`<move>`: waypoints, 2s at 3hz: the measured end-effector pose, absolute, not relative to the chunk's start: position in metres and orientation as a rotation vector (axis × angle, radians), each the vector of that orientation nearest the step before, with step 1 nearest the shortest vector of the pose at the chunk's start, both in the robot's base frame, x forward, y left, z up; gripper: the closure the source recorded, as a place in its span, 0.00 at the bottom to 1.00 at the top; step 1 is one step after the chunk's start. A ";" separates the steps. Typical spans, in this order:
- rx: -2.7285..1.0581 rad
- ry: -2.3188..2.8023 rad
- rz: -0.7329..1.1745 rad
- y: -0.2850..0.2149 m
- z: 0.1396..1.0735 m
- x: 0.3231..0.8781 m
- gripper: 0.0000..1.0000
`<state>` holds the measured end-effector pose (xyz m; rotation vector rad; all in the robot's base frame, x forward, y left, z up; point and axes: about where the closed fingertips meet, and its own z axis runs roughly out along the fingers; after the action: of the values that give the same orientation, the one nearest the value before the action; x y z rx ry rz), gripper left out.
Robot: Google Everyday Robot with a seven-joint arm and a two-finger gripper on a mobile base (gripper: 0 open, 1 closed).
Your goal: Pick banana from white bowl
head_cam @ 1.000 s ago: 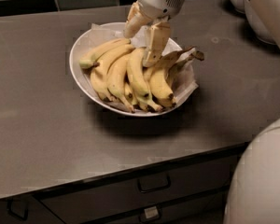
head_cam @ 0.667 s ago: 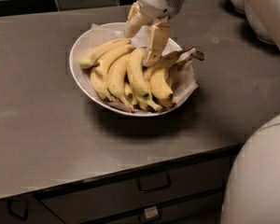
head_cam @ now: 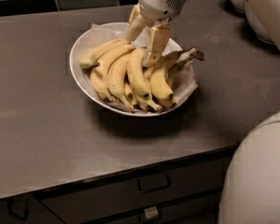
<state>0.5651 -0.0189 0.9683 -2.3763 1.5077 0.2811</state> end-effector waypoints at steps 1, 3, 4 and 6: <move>-2.380 1.513 0.295 -0.021 0.965 0.563 0.39; -2.385 1.517 0.322 -0.023 0.958 0.562 0.40; -2.387 1.515 0.335 -0.023 0.954 0.563 0.39; -2.387 1.515 0.337 -0.023 0.953 0.563 0.76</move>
Offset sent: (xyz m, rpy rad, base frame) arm -0.0372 -0.0270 -0.0138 -0.0750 0.1497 0.0461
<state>0.5628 -0.0233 0.9531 -2.3873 1.5147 0.3372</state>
